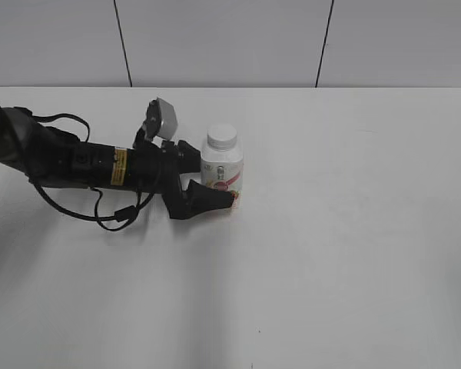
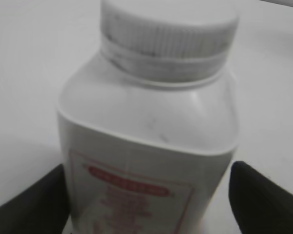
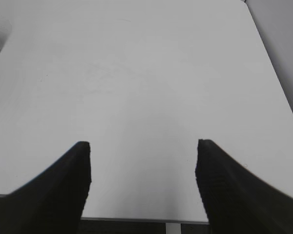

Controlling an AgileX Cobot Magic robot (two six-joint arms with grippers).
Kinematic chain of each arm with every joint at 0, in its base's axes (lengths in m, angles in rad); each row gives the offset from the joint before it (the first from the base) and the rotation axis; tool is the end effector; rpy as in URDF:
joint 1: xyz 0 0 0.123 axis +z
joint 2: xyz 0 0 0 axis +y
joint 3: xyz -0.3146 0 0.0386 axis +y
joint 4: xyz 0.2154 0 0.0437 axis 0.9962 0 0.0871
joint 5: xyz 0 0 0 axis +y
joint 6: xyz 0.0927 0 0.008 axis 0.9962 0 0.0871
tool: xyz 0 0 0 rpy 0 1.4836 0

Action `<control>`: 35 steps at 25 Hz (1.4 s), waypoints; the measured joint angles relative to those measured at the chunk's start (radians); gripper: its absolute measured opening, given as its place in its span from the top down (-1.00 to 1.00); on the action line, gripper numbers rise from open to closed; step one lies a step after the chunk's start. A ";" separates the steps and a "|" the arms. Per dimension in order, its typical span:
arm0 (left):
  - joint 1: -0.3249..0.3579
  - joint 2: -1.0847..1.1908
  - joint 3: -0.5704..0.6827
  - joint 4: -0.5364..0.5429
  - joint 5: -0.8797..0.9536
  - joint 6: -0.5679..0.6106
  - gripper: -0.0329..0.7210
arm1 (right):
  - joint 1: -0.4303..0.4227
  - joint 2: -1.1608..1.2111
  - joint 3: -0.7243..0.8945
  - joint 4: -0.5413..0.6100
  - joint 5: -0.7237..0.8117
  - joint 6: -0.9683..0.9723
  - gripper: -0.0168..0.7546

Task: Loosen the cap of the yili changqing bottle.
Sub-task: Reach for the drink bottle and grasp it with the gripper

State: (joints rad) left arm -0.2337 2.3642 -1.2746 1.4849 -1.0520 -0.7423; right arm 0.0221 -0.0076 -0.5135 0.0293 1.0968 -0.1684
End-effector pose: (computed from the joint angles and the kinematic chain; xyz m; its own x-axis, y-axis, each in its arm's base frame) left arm 0.3904 -0.1756 0.1102 -0.1719 0.3555 -0.9187 0.9777 0.1755 -0.1150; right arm -0.0678 0.0009 0.2606 -0.4564 -0.1645 -0.8744 -0.1170 0.9853 -0.1243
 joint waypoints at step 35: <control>-0.037 0.047 -0.046 -0.007 -0.003 -0.043 -0.26 | 0.000 0.000 0.000 0.000 0.000 0.000 -0.43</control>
State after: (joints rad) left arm -0.2709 2.4116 -1.3206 1.4778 -1.0545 -0.7850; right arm 0.0221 -0.0076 -0.5135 0.0293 1.0968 -0.1684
